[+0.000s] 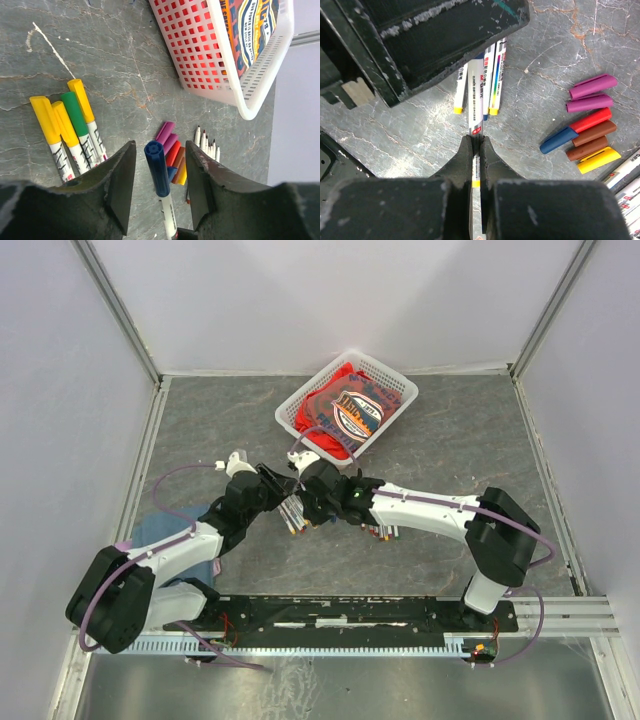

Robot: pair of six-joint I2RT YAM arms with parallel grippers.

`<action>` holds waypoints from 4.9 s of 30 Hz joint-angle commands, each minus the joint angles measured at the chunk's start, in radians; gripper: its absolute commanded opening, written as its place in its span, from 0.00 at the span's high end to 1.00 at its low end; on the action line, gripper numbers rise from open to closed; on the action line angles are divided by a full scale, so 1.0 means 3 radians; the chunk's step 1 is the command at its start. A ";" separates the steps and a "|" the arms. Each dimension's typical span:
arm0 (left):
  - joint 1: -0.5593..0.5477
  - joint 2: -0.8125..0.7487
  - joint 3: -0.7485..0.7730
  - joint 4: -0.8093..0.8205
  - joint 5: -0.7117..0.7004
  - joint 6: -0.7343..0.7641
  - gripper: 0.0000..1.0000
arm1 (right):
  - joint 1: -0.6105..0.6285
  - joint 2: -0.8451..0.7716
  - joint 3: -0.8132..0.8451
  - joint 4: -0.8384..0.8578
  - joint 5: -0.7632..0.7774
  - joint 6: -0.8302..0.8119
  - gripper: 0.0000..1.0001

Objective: Open the pen caps

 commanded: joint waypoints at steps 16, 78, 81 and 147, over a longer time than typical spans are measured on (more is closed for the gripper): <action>0.0071 0.0078 -0.0054 0.0433 0.0280 -0.0164 0.81 | 0.0034 -0.0208 -0.0058 0.0157 0.0014 -0.0005 0.99; -0.0246 0.0325 0.0712 0.0386 -0.0518 0.0043 0.97 | -0.0182 -0.0356 -0.0481 0.0124 0.0743 0.0090 0.99; -0.0229 0.0278 0.0614 0.0562 -0.0455 0.0077 0.97 | -0.0286 -0.0568 -0.0713 0.0429 0.0274 0.0204 0.99; -0.0745 0.1694 0.1265 -0.0347 -0.0154 0.1140 0.69 | -0.1252 -0.0666 -0.1127 -0.0314 0.0851 0.0354 0.81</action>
